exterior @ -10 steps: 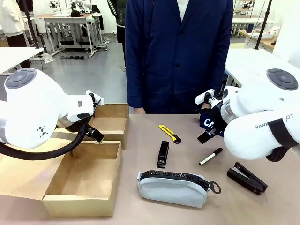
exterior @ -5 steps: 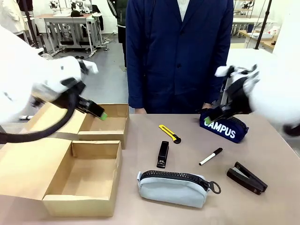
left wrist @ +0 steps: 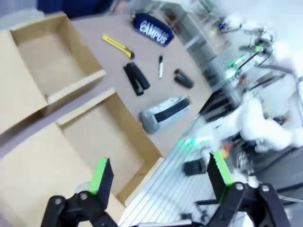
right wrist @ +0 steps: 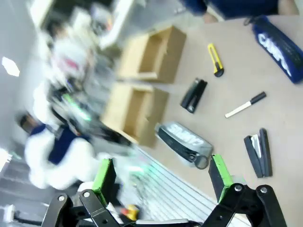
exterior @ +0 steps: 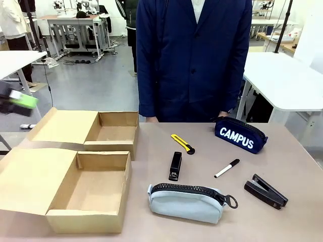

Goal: Place items inside the box.
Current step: Pick up a Pencil pouch or Stapler and place it inside the Mailer Box closest to the robot.

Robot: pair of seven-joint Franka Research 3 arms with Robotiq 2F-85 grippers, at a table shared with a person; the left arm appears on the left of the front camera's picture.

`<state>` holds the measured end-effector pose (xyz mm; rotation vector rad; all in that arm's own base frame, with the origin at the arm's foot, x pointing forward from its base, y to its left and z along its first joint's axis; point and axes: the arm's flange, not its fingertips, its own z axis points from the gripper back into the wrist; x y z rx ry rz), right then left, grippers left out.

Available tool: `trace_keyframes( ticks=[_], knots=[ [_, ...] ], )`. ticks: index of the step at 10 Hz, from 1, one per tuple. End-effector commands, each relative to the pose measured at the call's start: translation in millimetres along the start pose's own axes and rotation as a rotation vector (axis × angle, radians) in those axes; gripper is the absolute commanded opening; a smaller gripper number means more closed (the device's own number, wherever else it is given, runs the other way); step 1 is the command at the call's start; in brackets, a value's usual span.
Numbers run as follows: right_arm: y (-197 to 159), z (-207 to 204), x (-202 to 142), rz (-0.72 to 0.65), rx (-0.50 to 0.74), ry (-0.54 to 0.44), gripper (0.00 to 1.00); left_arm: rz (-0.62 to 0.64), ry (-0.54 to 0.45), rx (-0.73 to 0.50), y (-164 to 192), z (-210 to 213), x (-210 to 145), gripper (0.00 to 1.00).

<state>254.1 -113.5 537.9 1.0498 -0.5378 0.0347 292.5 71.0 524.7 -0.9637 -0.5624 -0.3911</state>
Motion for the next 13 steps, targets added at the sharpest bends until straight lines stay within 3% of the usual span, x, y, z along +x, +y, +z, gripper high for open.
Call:
trace_keyframes(
  ticks=[1,2,4,5,13],
  knots=[
    [-87,36,-34,-0.228,0.151,-0.213,1.0,0.314,-0.272,-0.192,83,35,-34,1.0],
    [-111,50,-41,-0.311,0.17,-0.259,1.0,0.403,-0.38,-0.239,96,33,-58,1.0],
    [-148,61,-48,-0.472,0.164,-0.311,1.0,0.442,-0.575,-0.27,72,-2,-89,1.0],
    [-122,88,-49,-0.354,0.145,-0.271,1.0,0.378,-0.343,-0.201,109,69,-72,1.0],
    [-120,88,-51,-0.382,0.135,-0.255,1.0,0.378,-0.343,-0.201,109,69,-72,1.0]
  ],
)
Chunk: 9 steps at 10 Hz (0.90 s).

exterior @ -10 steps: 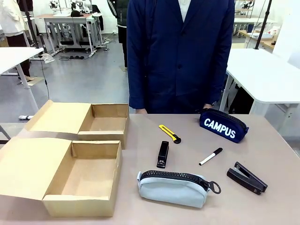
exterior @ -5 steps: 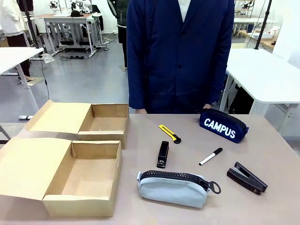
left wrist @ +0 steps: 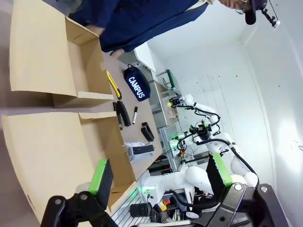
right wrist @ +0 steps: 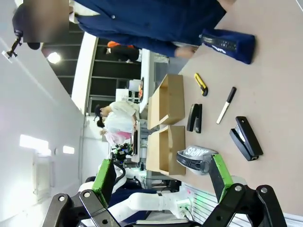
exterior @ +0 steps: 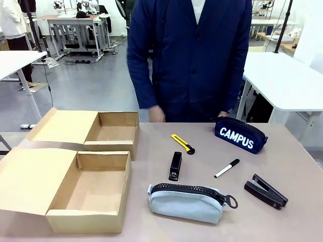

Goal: Place items inside the box.
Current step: Pick up a Pencil pouch or Stapler and place it inside the Mailer Box closest to the robot.

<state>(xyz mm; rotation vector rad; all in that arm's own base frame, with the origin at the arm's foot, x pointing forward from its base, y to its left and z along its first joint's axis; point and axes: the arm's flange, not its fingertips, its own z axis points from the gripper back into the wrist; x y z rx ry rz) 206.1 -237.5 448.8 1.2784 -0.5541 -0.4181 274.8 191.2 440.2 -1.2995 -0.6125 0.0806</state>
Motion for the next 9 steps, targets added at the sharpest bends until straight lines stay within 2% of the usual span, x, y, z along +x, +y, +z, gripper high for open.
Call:
trace_keyframes(
  ticks=[1,2,4,5,6,7,9],
  knots=[
    [20,-29,-4,0.119,-0.117,0.071,1.0,-0.024,-0.013,-0.023,0,-1,1,1.0],
    [45,-63,-14,0.273,-0.19,0.151,1.0,-0.024,-0.013,-0.023,0,-1,1,1.0],
    [82,-122,-49,0.559,-0.272,0.422,1.0,-0.024,-0.013,-0.023,0,-1,1,1.0],
    [90,-142,-61,0.651,-0.355,0.526,1.0,-0.024,-0.013,-0.023,0,-1,1,1.0],
    [91,-141,-62,0.666,-0.351,0.604,1.0,-0.024,-0.013,-0.023,0,-1,1,1.0],
    [81,-121,-51,0.609,-0.363,0.557,1.0,-0.024,-0.013,-0.023,0,-1,1,1.0],
    [42,-30,-21,0.496,-0.065,0.397,1.0,-0.024,-0.013,-0.023,0,-1,1,1.0]
  ],
)
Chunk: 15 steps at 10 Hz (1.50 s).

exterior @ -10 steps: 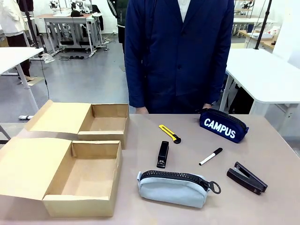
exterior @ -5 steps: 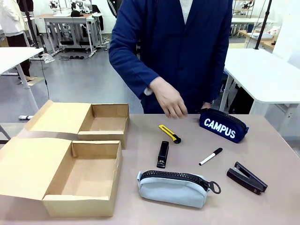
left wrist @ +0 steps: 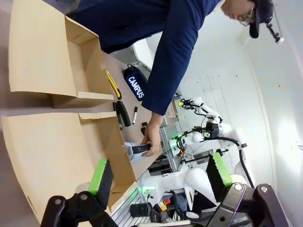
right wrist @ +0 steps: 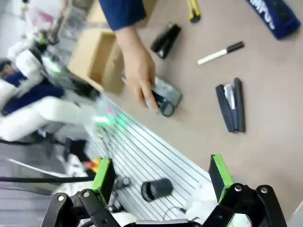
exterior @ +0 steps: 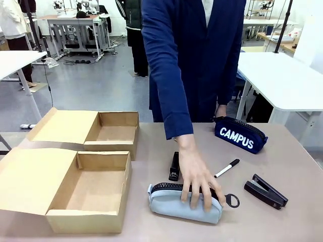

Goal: Place items inside the box.
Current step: Pick up a Pencil pouch or Stapler and place it inside the Mailer Box closest to the robot.

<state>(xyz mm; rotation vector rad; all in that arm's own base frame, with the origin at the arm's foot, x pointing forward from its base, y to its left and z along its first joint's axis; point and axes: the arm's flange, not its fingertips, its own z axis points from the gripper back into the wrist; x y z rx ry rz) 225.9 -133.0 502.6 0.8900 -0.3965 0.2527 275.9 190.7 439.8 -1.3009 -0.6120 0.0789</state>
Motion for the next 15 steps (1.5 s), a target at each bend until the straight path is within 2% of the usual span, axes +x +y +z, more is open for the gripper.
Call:
trace_keyframes(
  ticks=[1,2,4,6,11,13,14,15],
  knots=[
    [-70,58,-55,-0.012,0.259,-0.184,1.0,-0.023,-0.014,-0.022,0,0,1,1.0],
    [-90,64,-76,-0.035,0.329,-0.246,1.0,-0.023,-0.014,-0.022,0,0,1,1.0],
    [-110,56,-92,-0.096,0.347,-0.267,1.0,-0.023,-0.014,-0.022,0,0,1,1.0],
    [-117,52,-92,-0.116,0.36,-0.271,1.0,-0.023,-0.014,-0.022,0,0,1,1.0],
    [-112,43,-77,-0.154,0.297,-0.249,1.0,-0.023,-0.014,-0.022,0,0,1,1.0],
    [-103,34,-65,-0.183,0.226,-0.231,1.0,-0.023,-0.014,-0.022,0,0,1,1.0],
    [-93,23,-54,-0.21,0.128,-0.186,1.0,-0.023,-0.014,-0.022,0,0,1,1.0],
    [-79,6,-45,-0.172,-0.009,-0.048,1.0,-0.023,-0.014,-0.022,0,0,1,1.0]
  ],
)
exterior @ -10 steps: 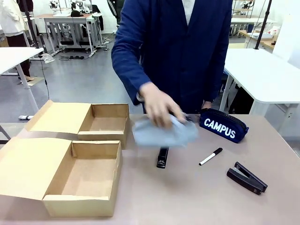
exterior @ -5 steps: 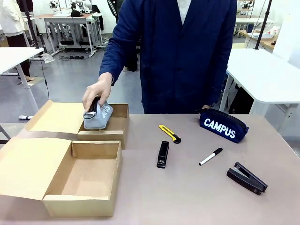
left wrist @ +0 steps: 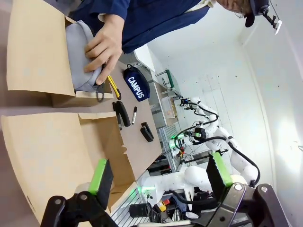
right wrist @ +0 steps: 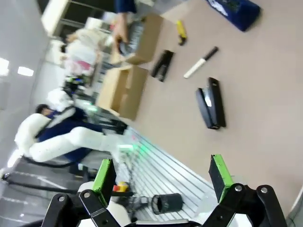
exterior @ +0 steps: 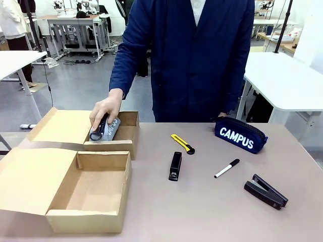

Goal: Place items inside the box.
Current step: Pick up a Pencil pouch or Stapler and place it inside the Mailer Box closest to the robot.

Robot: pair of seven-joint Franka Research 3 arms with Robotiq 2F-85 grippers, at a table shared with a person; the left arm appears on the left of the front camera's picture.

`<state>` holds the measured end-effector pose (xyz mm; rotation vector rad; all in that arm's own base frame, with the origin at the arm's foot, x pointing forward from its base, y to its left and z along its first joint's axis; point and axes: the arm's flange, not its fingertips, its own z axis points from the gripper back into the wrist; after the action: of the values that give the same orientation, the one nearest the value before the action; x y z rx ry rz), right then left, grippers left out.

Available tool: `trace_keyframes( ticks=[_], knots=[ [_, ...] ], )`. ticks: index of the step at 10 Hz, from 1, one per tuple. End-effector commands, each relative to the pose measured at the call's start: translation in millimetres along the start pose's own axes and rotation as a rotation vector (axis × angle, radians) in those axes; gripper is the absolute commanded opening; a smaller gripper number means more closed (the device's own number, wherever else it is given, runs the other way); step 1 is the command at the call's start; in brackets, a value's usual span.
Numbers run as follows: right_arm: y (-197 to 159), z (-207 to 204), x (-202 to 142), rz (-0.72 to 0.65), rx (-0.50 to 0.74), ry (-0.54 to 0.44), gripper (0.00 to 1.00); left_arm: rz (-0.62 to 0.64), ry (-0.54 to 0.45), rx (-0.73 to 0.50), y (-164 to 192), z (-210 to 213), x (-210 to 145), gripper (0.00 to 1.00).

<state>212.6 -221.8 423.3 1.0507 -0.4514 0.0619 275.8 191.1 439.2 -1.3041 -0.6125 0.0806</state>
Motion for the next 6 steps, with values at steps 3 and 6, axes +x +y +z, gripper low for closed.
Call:
trace_keyframes(
  ticks=[3,6],
  knots=[
    [69,-111,-15,0.444,-0.684,0.58,1.0,-0.025,-0.012,-0.019,-1,-1,1,1.0],
    [54,-48,30,0.175,-0.364,0.29,1.0,-0.025,-0.012,-0.019,-1,-1,1,1.0]
  ],
)
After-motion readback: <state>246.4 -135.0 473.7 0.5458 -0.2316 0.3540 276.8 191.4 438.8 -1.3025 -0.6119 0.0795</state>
